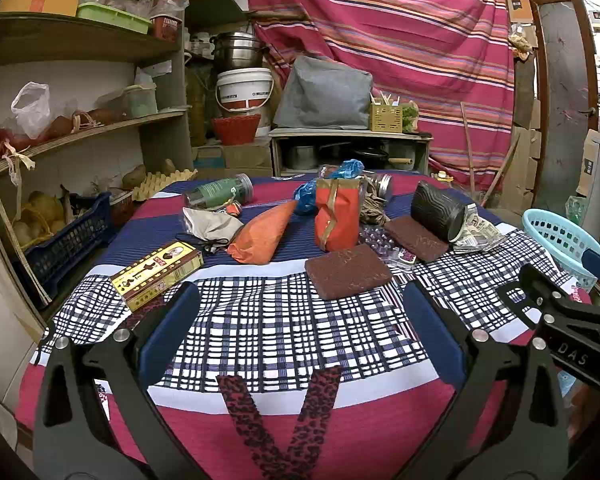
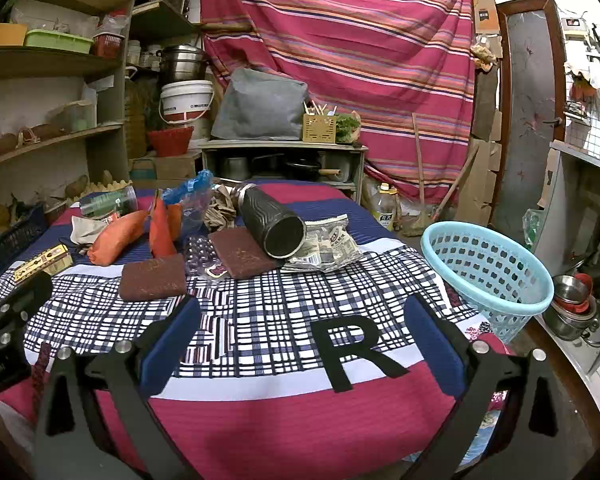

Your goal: Collect trash

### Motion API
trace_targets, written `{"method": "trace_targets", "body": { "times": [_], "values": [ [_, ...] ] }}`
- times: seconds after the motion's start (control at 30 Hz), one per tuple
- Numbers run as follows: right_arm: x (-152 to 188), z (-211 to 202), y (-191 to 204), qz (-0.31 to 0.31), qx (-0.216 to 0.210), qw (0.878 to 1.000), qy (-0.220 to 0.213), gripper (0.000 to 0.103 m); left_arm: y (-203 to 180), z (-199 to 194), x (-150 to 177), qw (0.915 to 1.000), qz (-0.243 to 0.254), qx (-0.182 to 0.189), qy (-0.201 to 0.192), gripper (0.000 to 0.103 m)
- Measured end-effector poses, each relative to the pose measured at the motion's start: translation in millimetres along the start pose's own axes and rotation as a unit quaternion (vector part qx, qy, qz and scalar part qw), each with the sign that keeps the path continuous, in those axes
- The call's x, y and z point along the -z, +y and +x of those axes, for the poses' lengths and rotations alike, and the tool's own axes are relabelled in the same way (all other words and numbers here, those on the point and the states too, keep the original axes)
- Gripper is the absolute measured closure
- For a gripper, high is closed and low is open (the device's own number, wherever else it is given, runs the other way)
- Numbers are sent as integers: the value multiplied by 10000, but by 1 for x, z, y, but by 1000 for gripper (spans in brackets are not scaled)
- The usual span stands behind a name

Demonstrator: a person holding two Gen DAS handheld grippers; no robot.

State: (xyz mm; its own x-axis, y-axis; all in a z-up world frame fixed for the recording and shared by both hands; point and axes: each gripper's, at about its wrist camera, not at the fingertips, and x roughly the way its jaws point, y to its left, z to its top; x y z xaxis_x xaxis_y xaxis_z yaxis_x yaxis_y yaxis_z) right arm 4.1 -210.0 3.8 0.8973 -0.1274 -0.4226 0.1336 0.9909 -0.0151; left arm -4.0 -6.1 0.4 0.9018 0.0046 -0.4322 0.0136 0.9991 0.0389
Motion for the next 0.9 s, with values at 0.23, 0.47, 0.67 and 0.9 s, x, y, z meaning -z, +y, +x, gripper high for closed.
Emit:
{"method": "trace_targets", "body": {
  "times": [0.23, 0.47, 0.67, 0.9],
  "values": [
    [0, 0, 0, 7, 2, 10000, -4, 4, 1, 0, 0, 10000, -1, 1, 1, 5],
    [0, 0, 0, -6, 7, 10000, -1, 4, -1, -1, 0, 10000, 1, 4, -3, 5],
    [0, 0, 0, -3, 14, 10000, -3, 4, 1, 0, 0, 10000, -9, 5, 0, 5],
    [0, 0, 0, -3, 13, 10000, -7, 4, 0, 0, 0, 10000, -7, 5, 3, 5]
  ]
}}
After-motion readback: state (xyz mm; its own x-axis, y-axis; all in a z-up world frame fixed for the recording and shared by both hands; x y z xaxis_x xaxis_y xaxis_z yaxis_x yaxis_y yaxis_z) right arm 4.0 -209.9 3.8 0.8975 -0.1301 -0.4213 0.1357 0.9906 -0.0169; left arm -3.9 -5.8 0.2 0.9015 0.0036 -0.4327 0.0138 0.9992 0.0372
